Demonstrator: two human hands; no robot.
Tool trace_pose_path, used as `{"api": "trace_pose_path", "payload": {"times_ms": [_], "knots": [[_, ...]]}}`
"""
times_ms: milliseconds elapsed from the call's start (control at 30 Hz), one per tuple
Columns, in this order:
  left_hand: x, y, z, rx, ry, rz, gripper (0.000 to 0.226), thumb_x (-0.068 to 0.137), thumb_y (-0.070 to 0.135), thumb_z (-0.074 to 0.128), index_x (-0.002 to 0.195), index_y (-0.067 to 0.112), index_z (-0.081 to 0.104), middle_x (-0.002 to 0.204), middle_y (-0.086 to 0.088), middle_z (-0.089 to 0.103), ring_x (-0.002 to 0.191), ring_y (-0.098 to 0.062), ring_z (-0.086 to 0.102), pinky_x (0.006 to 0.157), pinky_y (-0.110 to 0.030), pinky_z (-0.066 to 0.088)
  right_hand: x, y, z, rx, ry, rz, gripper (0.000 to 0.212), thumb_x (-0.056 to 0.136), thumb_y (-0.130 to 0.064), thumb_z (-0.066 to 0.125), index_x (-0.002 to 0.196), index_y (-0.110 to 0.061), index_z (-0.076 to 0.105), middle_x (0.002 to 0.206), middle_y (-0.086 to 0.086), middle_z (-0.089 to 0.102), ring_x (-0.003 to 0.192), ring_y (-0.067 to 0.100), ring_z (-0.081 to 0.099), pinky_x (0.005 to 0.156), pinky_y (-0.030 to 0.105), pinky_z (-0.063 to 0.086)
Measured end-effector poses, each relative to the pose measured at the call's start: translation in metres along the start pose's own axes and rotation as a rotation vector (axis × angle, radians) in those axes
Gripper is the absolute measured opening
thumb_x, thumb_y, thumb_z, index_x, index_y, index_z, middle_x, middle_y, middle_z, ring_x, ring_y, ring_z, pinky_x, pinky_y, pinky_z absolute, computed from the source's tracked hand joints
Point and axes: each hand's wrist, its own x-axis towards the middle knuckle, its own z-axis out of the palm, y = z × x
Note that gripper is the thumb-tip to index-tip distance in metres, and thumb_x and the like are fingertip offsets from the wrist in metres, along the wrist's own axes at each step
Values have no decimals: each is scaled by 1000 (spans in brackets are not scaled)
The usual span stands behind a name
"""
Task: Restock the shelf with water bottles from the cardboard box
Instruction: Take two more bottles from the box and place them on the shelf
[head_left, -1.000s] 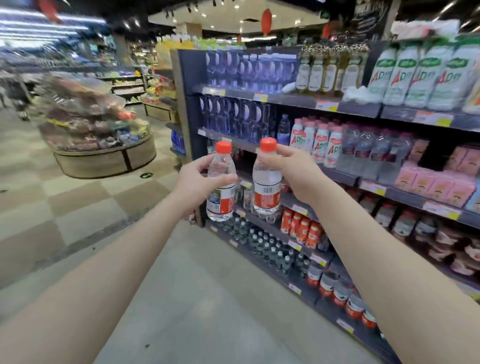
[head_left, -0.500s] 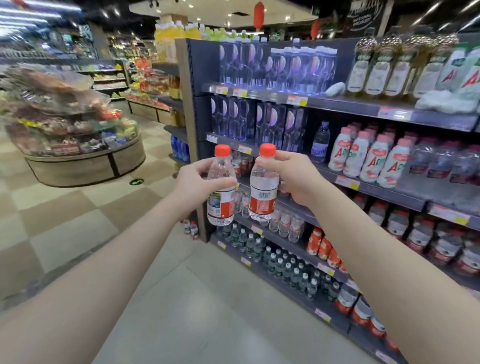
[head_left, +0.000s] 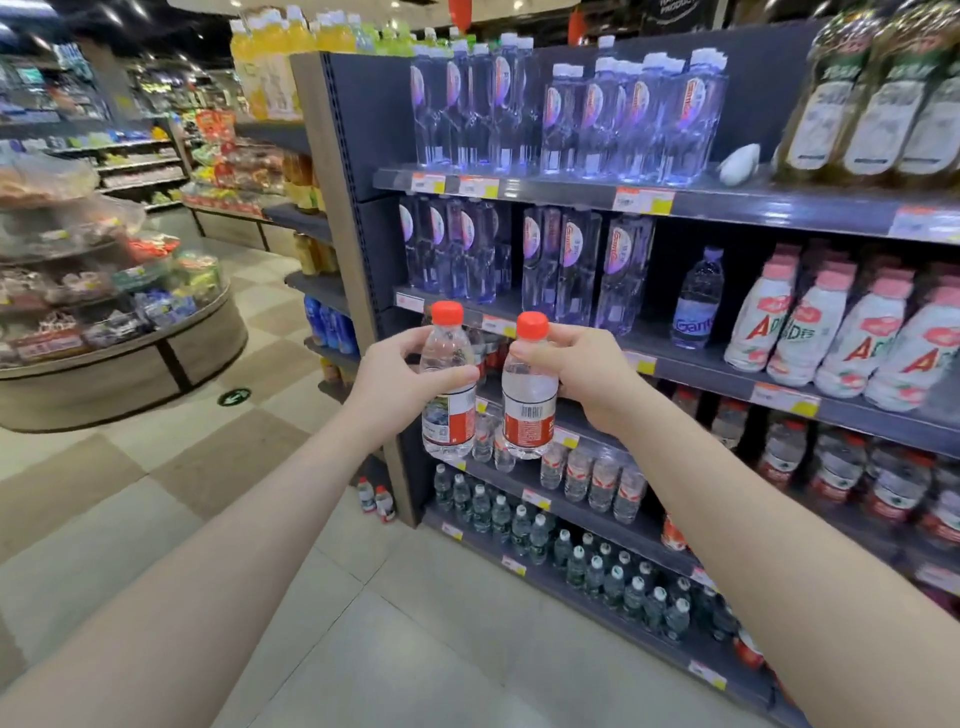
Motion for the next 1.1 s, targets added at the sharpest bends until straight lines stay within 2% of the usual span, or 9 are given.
{"api": "trace_pose_path", "payload": {"times_ms": [133, 233, 333, 467, 567, 700, 800, 967, 1100], "knots": [[53, -49, -1, -5, 6, 57, 55, 70, 46, 93, 120, 36, 72, 109, 21, 76, 102, 2, 69, 92, -33, 57, 50, 27, 22, -17, 37, 30, 18, 87, -24, 80, 105, -24, 79, 108, -2, 78, 113, 20, 69, 109, 52, 45], [99, -93, 0, -18, -18, 88, 51, 72, 43, 92, 117, 37, 69, 109, 21, 74, 102, 3, 67, 92, -29, 55, 87, 53, 42, -38, 74, 67, 15, 90, -23, 76, 104, -27, 77, 108, -3, 78, 111, 17, 69, 104, 43, 48], [151, -142, 4, -22, -102, 107, 68, 67, 50, 92, 127, 38, 63, 120, 18, 70, 113, -3, 64, 99, -35, 54, 122, 83, 64, -33, 144, 124, 19, 90, -24, 76, 109, -29, 75, 111, -6, 77, 113, 14, 67, 98, 37, 46], [206, -197, 20, -55, -232, 135, 67, 71, 42, 93, 130, 39, 62, 121, 20, 69, 115, -2, 63, 102, -34, 52, 168, 132, 81, 2, 272, 176, 29, 87, -26, 79, 116, -29, 75, 113, -4, 76, 109, 17, 67, 92, 37, 48], [235, -234, 44, -74, -297, 132, 66, 69, 45, 92, 128, 44, 61, 121, 19, 70, 116, -6, 65, 103, -41, 53, 193, 166, 82, 16, 323, 201, 27, 86, -34, 78, 113, -36, 75, 113, 5, 76, 101, 20, 65, 84, 40, 46], [270, -277, 84, -102, -366, 124, 62, 73, 34, 93, 123, 48, 59, 117, 25, 66, 112, 9, 61, 100, -31, 52, 229, 212, 67, -66, 363, 177, 29, 87, -42, 75, 116, -39, 72, 112, 2, 75, 109, 18, 67, 94, 44, 53], [293, -311, 120, -111, -388, 178, 61, 76, 32, 92, 114, 57, 52, 110, 35, 57, 99, 26, 53, 89, -14, 45, 260, 252, 52, -180, 375, 123, 21, 91, -41, 70, 112, -39, 71, 107, -7, 76, 110, 15, 68, 98, 43, 53], [336, -374, 177, -99, -385, 320, 61, 71, 45, 93, 124, 48, 64, 115, 20, 72, 108, 2, 67, 96, -26, 52, 311, 324, 20, -262, 398, 1, 21, 96, -37, 68, 117, -34, 69, 107, -7, 76, 104, 13, 71, 88, 41, 56], [355, -409, 207, -138, -332, 434, 52, 75, 31, 92, 120, 35, 68, 101, 15, 75, 88, 12, 68, 77, -5, 49, 339, 373, -3, -323, 406, -77, 18, 96, -37, 66, 112, -29, 70, 106, -1, 77, 96, 17, 72, 78, 38, 55]]}}
